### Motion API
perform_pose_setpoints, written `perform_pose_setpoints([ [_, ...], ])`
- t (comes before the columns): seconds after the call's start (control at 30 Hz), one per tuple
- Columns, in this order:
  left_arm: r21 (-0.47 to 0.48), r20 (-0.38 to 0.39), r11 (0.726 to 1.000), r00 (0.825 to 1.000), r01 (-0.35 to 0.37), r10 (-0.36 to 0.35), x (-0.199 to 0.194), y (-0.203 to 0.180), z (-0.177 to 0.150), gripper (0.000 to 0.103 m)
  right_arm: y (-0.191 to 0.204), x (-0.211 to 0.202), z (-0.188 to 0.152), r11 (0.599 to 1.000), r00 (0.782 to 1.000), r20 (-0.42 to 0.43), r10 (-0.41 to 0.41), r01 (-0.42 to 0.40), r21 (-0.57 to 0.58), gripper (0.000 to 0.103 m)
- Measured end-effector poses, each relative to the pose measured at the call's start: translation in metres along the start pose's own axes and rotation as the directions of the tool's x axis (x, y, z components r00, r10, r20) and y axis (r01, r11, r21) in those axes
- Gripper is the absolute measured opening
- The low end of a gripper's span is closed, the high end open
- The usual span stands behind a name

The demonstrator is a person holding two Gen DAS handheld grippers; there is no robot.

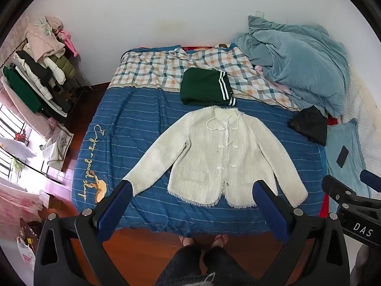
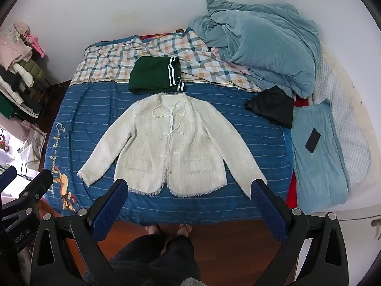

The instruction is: Fold large clothes

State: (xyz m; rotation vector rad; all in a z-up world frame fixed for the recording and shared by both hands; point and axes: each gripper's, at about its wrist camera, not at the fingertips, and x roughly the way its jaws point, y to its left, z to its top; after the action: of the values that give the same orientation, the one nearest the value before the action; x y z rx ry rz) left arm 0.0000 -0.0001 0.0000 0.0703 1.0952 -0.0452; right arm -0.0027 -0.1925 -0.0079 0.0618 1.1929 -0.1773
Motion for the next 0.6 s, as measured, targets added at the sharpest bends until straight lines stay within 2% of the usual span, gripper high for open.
perform_pose_setpoints([
  [0.6, -0.003, -0.001, 1.0, 1.0, -0.003, 0.003, 0.0038, -0.0033, 0.0022, 0.103, -0.0085, -0.0013, -0.0006, 1.0, 1.0, -0.002, -0.002, 0.002, 0.004, 0.103],
])
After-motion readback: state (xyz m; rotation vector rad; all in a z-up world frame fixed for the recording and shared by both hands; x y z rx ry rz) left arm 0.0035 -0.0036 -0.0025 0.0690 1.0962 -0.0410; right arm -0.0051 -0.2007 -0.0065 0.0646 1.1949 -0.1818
